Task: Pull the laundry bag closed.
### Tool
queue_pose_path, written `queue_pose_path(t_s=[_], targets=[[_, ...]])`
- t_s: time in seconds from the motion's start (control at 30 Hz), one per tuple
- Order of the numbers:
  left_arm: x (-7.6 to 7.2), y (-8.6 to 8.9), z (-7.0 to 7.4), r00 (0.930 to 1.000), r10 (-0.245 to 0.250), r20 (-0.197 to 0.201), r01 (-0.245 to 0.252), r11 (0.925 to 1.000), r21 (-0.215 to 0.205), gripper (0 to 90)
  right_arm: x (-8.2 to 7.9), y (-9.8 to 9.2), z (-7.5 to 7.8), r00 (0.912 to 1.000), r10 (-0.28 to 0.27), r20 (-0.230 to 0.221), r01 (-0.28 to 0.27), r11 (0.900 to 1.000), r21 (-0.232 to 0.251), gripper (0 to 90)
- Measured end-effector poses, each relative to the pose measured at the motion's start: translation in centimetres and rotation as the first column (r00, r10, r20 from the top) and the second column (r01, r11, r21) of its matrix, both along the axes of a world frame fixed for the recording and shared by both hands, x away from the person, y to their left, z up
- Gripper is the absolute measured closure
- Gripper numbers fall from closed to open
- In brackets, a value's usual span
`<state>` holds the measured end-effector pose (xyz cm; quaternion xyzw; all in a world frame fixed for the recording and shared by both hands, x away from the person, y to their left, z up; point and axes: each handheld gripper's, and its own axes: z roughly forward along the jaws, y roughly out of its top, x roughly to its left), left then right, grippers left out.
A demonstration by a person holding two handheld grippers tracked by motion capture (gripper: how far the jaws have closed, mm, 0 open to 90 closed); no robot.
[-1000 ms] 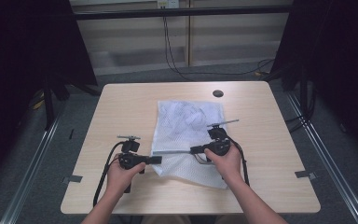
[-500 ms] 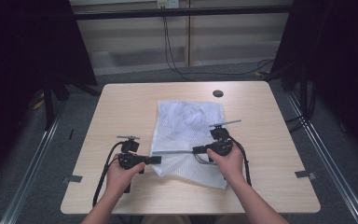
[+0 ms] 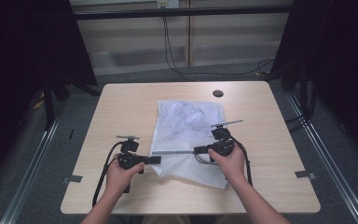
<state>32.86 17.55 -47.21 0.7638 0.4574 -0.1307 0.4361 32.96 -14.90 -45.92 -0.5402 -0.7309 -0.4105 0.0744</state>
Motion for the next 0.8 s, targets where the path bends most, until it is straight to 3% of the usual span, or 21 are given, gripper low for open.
queue_pose_path(t_s=[0.8], targets=[[-0.03,-0.05,-0.01,1.0,0.0,-0.003,0.0,1.0,-0.004,89.2,-0.02,-0.42,0.0,1.0,-0.001,-0.004,0.001,1.0,0.003,86.9]])
